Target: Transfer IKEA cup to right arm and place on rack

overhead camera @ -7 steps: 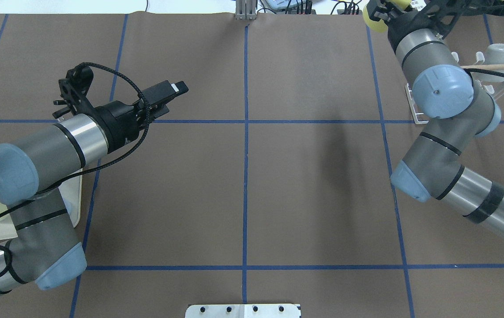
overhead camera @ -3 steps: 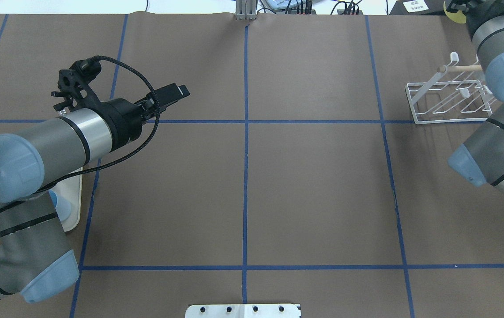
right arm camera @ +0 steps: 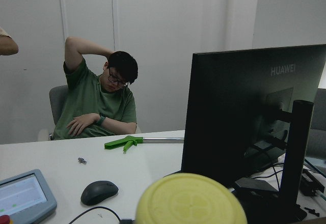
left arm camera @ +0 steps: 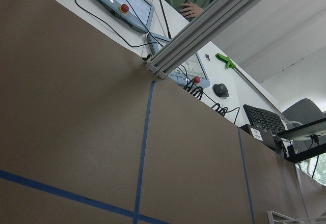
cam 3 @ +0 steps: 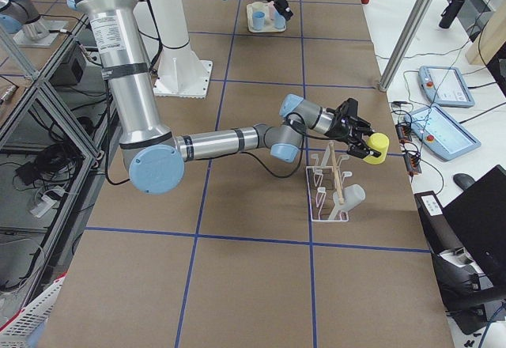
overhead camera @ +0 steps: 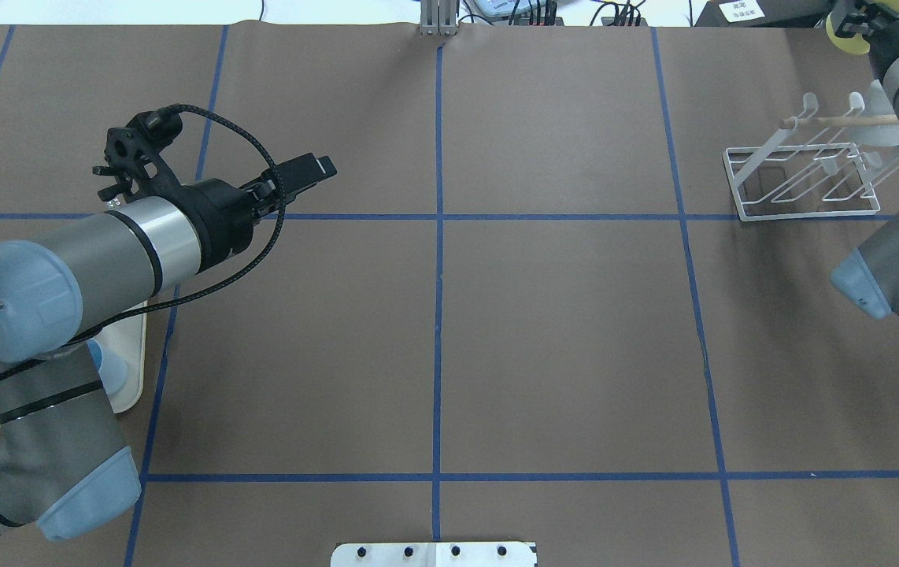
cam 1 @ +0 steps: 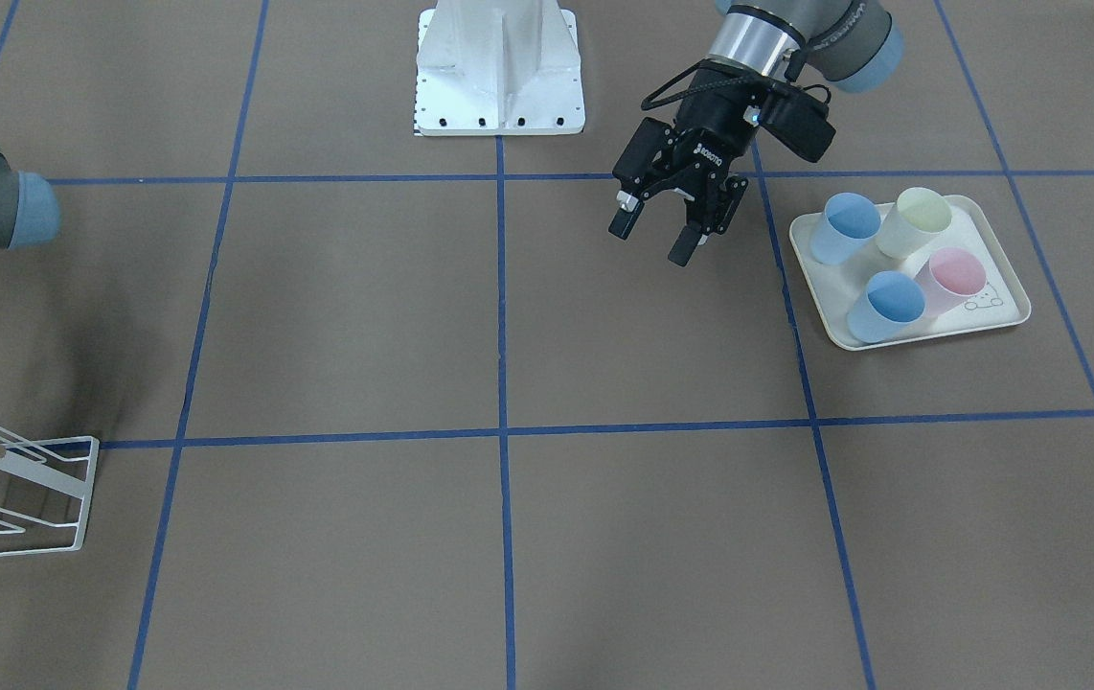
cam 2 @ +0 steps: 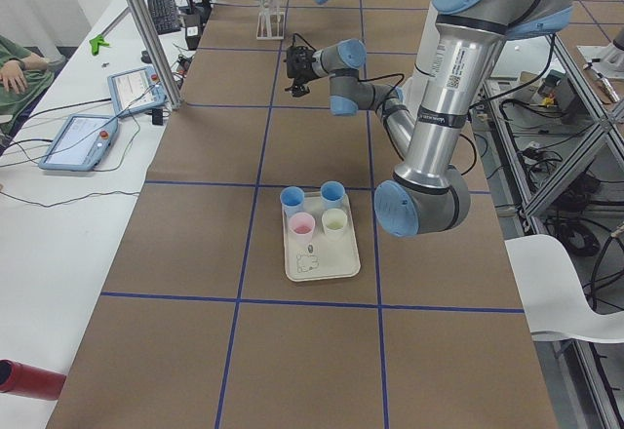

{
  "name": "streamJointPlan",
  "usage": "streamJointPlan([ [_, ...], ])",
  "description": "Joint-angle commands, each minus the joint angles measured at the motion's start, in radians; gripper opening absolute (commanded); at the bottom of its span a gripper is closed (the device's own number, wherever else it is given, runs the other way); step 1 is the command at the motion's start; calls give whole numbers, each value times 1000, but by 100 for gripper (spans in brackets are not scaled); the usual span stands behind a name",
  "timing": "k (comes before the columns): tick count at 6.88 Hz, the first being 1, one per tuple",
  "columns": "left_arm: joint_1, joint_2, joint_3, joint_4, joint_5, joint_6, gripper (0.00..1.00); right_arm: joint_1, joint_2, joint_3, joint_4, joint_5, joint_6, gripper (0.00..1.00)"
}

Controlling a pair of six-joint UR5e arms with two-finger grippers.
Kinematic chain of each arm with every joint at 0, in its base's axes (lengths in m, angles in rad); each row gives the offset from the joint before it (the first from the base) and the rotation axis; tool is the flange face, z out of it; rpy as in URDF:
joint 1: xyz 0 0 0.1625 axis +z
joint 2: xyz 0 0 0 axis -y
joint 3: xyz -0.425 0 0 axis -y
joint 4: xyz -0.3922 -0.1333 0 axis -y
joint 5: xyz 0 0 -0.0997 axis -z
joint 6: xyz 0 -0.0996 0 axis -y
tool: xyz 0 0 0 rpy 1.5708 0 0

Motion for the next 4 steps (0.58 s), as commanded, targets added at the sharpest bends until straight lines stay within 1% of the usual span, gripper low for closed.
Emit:
streamJointPlan([
  [1,1,2,-2,0,-13,0,100,3,-15,-37,85,61,-57,0],
  [3,0,2,-5,0,-13,0,100,-3,-38,-42,102,69,-62,0],
  [4,0,2,-7,0,-15,0,100,-3,-65,-28,104,92,-62,0],
])
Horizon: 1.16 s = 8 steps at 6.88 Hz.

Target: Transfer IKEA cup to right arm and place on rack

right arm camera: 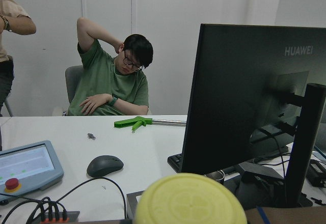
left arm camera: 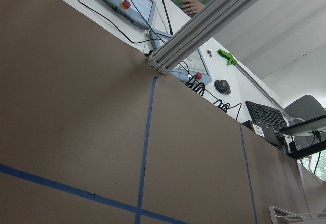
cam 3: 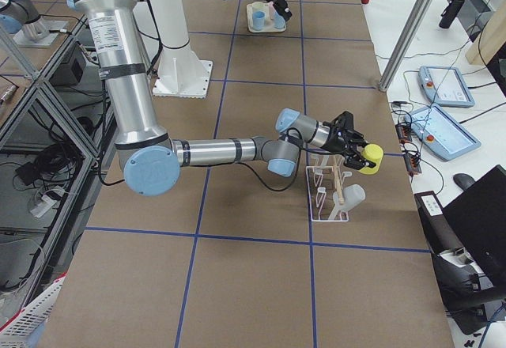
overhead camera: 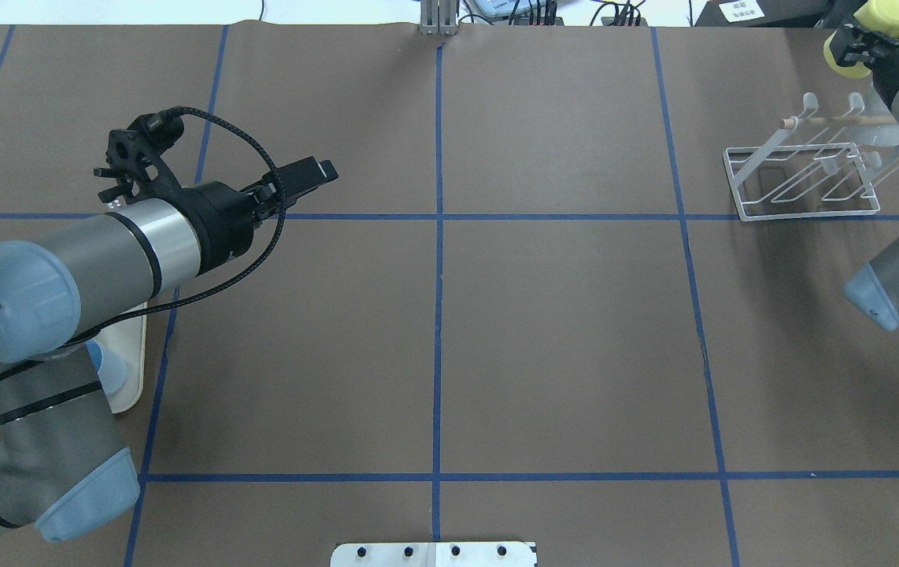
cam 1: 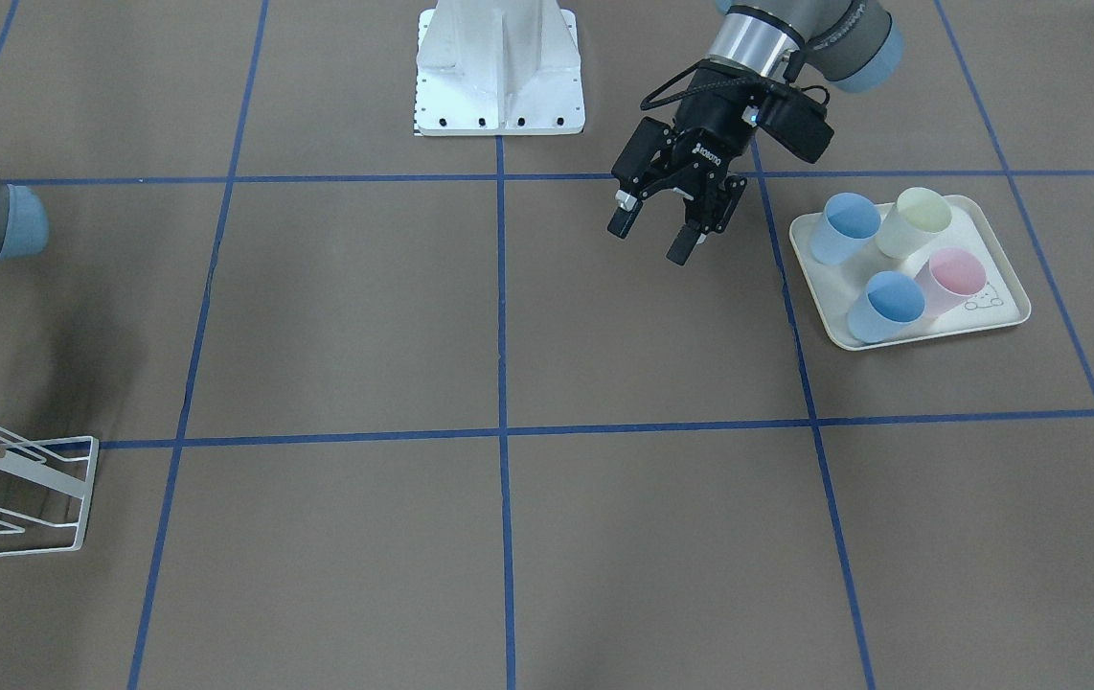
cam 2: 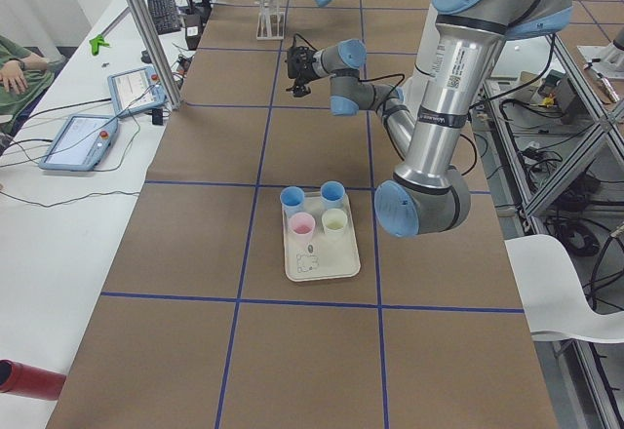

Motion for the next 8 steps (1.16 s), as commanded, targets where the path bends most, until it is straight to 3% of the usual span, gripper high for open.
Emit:
streamJointPlan([
  [1,1,-3,-1,0,-1,0,100,-1,-35,11,25,52,-3,0],
  [3,1,-3,2,-2,-3,-1,100,-3,-59,11,67,89,-6,0],
  [8,1,-6,4,-5,-3,-3,100,-18,-76,2,75,88,-8,0],
])
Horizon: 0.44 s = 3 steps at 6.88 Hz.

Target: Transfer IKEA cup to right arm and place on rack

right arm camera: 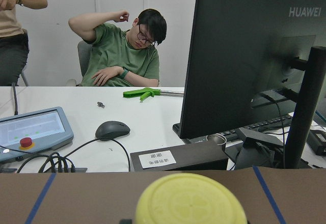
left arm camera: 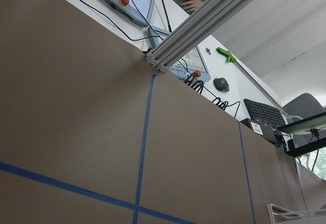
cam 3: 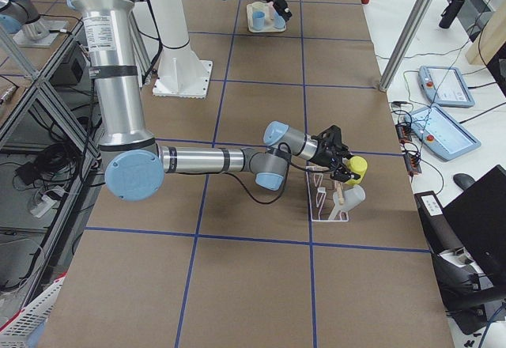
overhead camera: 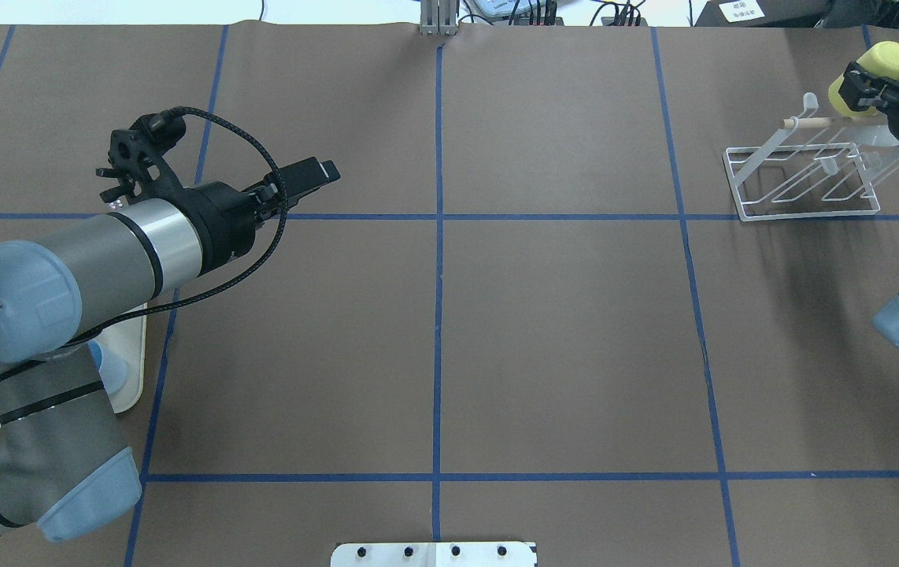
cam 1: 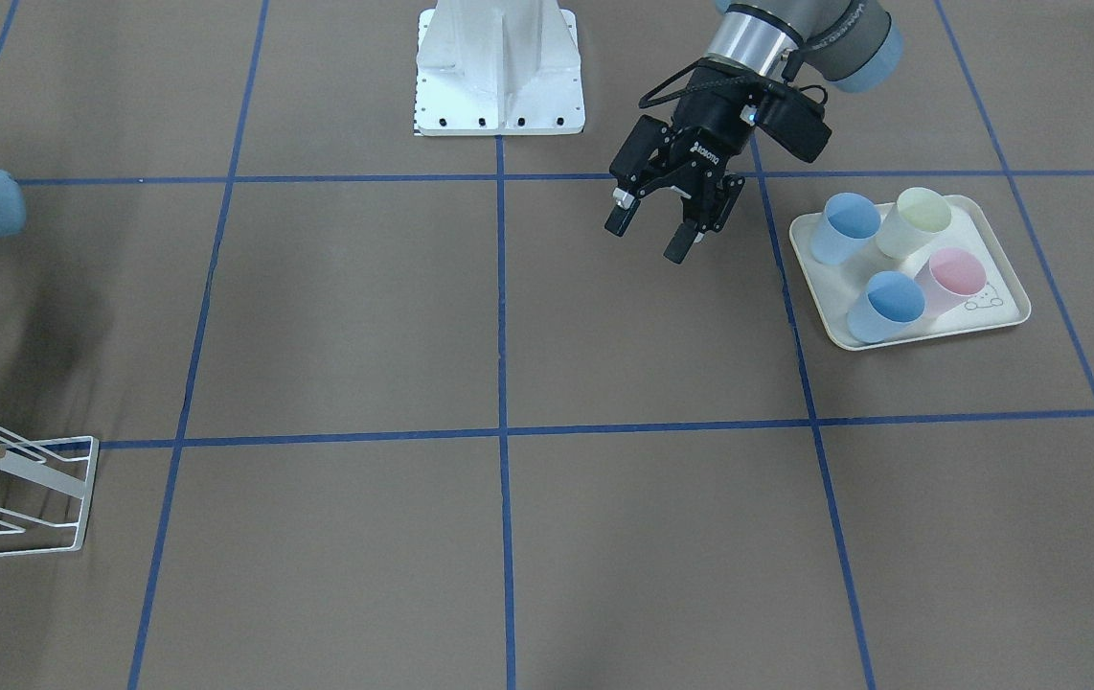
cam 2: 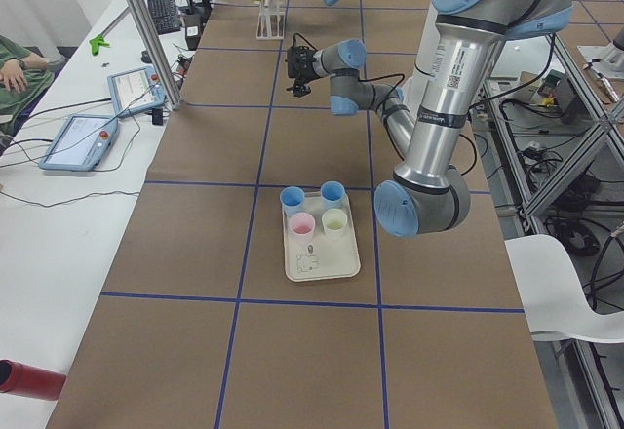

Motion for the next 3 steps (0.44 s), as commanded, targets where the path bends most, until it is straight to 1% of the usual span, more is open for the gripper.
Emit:
streamJointPlan([
  [1,2,-3,0,-2,0,-1,100,-9,-1,-3,1,-1,-2,0],
  [2,2,-3,0,-2,0,-1,100,-9,-1,-3,1,-1,-2,0],
  [3,0,-3,0,-2,0,-1,100,-9,-1,-4,1,2,-3,6],
])
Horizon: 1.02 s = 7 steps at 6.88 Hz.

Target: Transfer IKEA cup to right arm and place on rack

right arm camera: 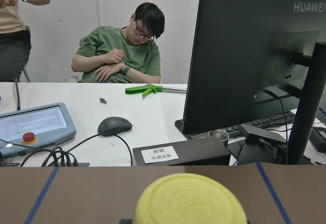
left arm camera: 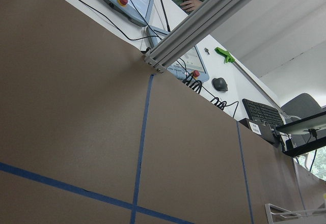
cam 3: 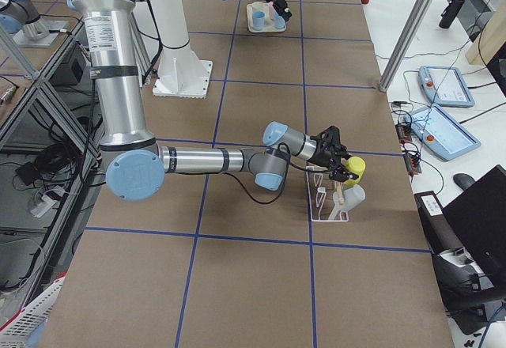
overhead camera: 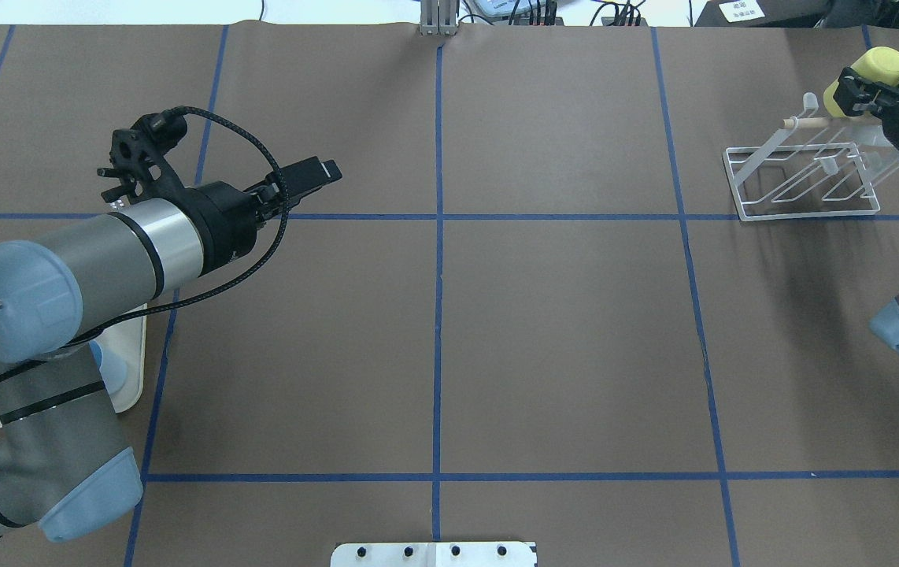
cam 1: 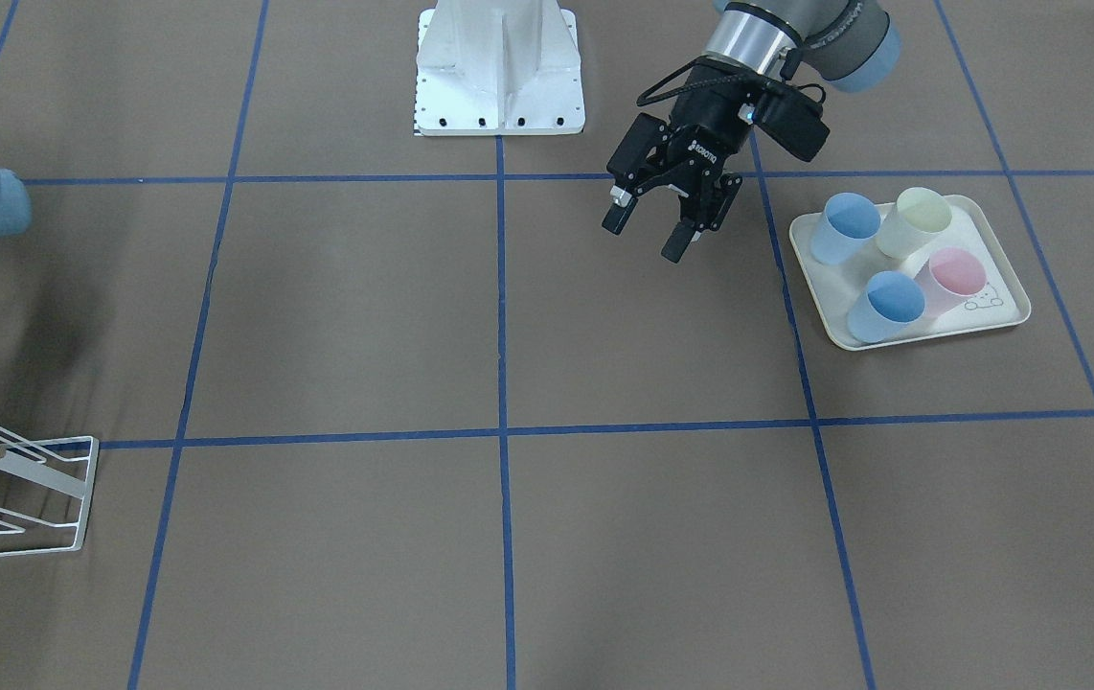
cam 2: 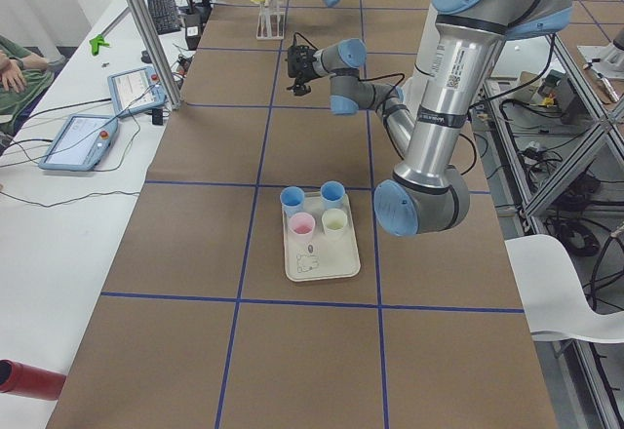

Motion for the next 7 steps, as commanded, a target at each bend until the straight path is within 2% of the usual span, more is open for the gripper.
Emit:
streamJointPlan([
  [1,1,-2,0,0,0,-3,100,-1,0,-4,0,2,-4,75],
  [2,1,-2,0,-2,0,-3,100,-1,-3,-3,2,1,-27,100],
  [7,-3,0,-2,-3,-2,-3,100,30,3,18,14,19,-53,100],
])
